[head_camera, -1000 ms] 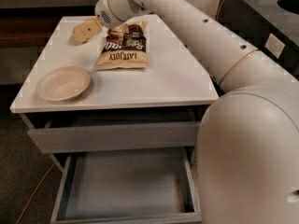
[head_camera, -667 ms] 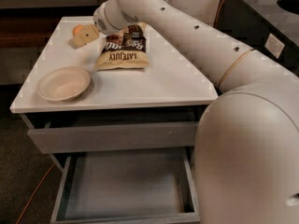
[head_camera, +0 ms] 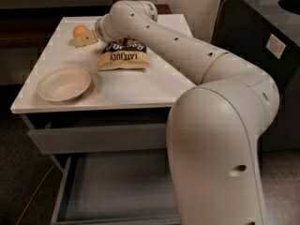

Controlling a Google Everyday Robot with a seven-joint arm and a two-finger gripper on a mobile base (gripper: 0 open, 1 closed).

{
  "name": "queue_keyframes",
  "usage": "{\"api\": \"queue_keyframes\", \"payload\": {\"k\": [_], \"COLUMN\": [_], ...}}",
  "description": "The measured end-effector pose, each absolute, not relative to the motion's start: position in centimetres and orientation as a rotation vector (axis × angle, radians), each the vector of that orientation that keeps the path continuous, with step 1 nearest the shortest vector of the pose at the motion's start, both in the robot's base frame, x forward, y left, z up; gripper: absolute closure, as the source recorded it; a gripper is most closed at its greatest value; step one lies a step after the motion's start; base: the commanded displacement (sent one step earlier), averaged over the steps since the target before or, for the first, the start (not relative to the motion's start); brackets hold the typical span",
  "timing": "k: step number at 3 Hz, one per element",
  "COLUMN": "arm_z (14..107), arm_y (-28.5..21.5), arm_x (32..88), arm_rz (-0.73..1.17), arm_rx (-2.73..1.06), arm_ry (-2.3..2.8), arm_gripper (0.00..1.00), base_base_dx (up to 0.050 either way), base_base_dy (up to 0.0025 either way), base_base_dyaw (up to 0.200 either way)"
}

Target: Place orange into middle drawer

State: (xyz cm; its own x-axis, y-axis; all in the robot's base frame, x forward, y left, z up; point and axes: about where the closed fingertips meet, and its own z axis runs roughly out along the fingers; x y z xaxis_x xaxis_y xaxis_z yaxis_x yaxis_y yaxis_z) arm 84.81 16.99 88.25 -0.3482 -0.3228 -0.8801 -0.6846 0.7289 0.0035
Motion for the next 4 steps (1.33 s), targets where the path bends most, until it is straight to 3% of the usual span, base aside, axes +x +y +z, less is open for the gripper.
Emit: {"api": "queue_keyframes", "payload": {"k": [4], "arm_z": [88.0], "arm_y": [19.7], "arm_x": [91.3], "arm_rz": [0.451], "arm_rx": [-0.78], "arm_ry": [1.976], "arm_gripper": [0.0], "base_base_dx": [0.0], "base_base_dy": [0.0], "base_base_dyaw": [0.0]}}
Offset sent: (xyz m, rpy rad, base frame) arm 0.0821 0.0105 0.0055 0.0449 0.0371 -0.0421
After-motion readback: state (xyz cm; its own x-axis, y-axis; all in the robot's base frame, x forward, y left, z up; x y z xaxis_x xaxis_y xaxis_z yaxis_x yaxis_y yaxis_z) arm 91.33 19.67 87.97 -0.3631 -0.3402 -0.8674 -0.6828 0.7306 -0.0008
